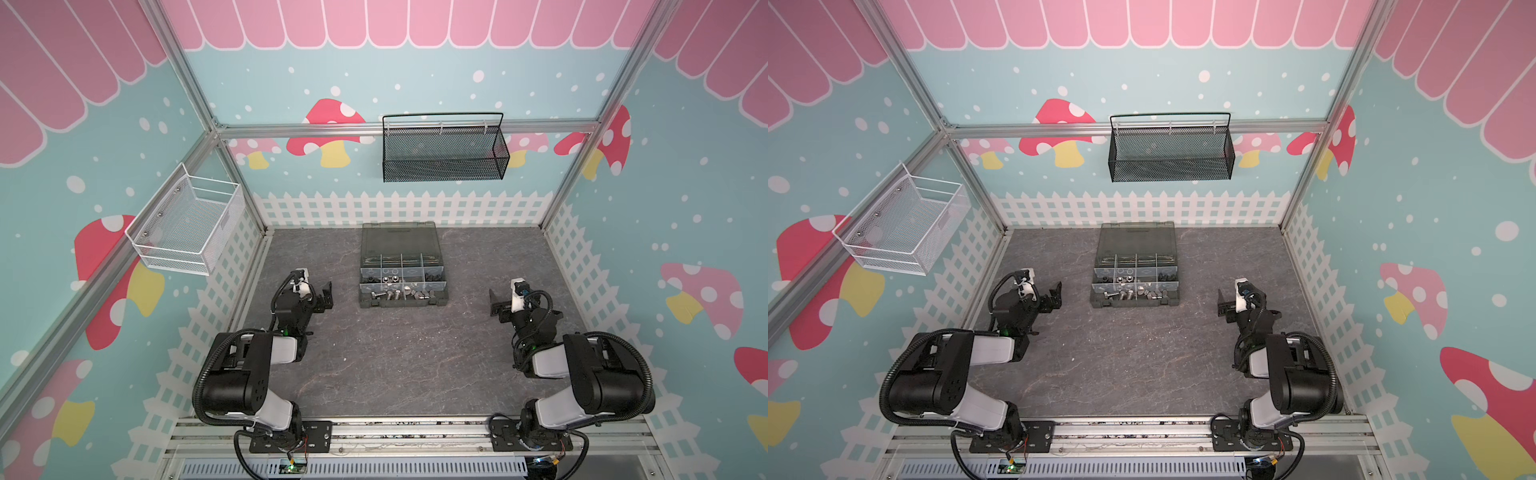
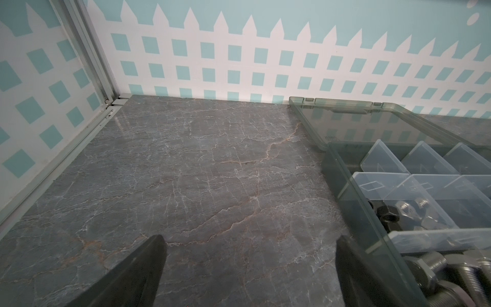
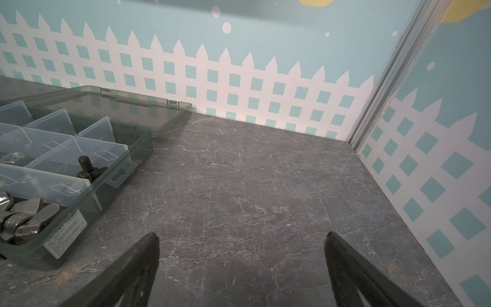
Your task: Sort the screws and nuts into containers
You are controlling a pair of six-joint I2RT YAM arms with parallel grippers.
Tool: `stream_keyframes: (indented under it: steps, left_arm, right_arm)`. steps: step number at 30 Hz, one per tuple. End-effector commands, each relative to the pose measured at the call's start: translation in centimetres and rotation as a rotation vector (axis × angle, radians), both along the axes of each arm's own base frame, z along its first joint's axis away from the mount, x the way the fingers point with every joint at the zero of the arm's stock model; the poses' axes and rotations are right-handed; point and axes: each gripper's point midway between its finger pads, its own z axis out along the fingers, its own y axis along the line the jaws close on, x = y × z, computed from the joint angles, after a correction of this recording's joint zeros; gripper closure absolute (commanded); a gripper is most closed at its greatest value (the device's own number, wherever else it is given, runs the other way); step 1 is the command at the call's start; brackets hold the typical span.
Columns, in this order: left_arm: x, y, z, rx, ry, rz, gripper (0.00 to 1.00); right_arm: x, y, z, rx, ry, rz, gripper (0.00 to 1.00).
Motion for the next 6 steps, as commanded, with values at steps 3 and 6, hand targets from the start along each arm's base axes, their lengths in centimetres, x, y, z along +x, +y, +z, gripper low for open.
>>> stream_keyframes:
  steps: [3, 6]
  left_arm:
    - [0.19, 0.07, 0.27, 0.018, -0.008, -0.01, 0.0]
    - [0.2, 0.12, 0.31, 0.018, -0.009, -0.008, 0.0]
  right_arm:
    - [0.14, 0.05, 0.35, -0.02, -0.016, 0.012, 0.02]
    - [0.15, 0.01, 0.4, -0.021, -0.017, 0.011, 0.02]
